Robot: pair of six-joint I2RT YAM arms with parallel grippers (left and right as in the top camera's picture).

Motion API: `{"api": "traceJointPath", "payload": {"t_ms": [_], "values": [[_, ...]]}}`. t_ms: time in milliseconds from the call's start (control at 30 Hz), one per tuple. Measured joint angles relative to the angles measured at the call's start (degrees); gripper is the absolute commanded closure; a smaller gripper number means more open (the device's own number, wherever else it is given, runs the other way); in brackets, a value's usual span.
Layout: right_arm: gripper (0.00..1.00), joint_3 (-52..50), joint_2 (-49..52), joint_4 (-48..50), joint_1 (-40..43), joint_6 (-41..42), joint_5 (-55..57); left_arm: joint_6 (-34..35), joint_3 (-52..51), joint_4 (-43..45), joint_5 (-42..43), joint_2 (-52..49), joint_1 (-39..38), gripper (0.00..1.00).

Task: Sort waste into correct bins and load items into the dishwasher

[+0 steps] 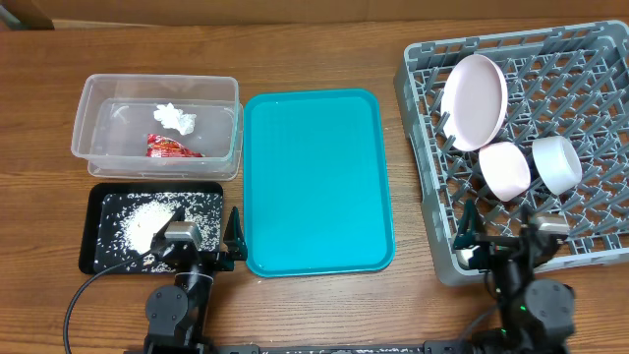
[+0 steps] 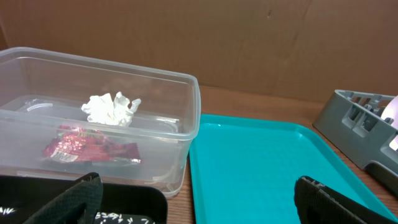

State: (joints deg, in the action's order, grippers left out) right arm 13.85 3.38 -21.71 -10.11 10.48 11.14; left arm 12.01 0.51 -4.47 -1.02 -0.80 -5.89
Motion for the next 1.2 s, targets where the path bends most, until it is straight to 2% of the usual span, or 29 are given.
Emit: {"api": "traceJointPath", "payload": {"t_ms": [167, 267, 1200], "values": [[0.00, -11.6, -2.2, 14.0, 0.0, 0.0, -0.5, 0.0, 0.0, 0.0, 0.0, 0.0, 0.0, 0.00], [0.00, -12.8, -2.3, 18.3, 0.0, 0.0, -0.5, 0.0, 0.0, 0.0, 0.0, 0.0, 0.0, 0.00], [0.00, -12.8, -2.6, 18.0, 0.0, 0.0, -0.4, 0.0, 0.0, 0.0, 0.0, 0.0, 0.0, 0.00]]}}
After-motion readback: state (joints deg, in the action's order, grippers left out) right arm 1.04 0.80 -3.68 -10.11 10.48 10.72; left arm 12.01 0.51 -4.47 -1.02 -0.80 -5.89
